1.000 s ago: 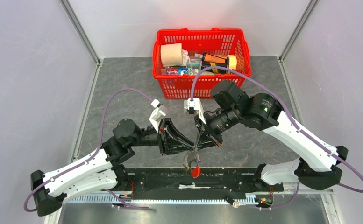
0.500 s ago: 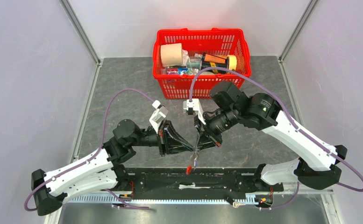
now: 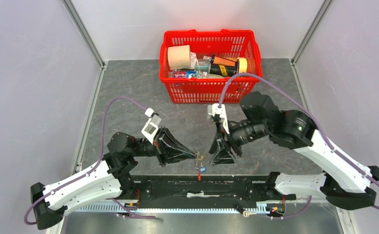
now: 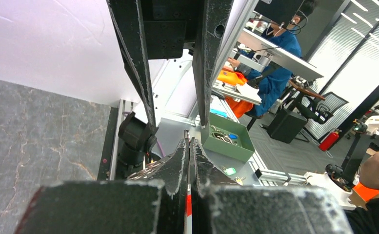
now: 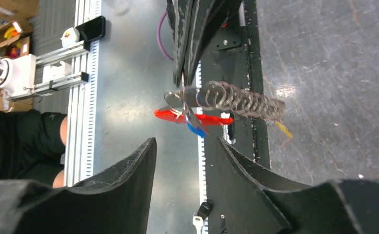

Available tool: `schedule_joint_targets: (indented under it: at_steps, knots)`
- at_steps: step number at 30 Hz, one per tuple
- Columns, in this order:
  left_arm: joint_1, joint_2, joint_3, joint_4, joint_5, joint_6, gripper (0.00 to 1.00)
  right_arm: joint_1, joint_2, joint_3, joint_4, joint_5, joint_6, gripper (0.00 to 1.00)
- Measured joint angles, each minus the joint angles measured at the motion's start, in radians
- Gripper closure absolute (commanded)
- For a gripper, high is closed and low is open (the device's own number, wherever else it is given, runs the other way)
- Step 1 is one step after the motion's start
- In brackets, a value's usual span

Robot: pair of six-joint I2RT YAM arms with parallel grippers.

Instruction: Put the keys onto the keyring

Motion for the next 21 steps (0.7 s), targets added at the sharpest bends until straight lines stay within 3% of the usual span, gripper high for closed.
schedule_joint_targets:
  at_steps: [11, 21]
  knots:
    - [0.000, -0.039, -0.073, 0.142, 0.003, -0.001, 0.98, 0.000, -0.168, -0.166, 0.128, 0.272, 0.126, 0.36]
    - [0.000, -0.070, -0.101, 0.241, 0.045, 0.001, 0.98, 0.000, -0.195, -0.404, 0.125, 0.488, 0.290, 0.39]
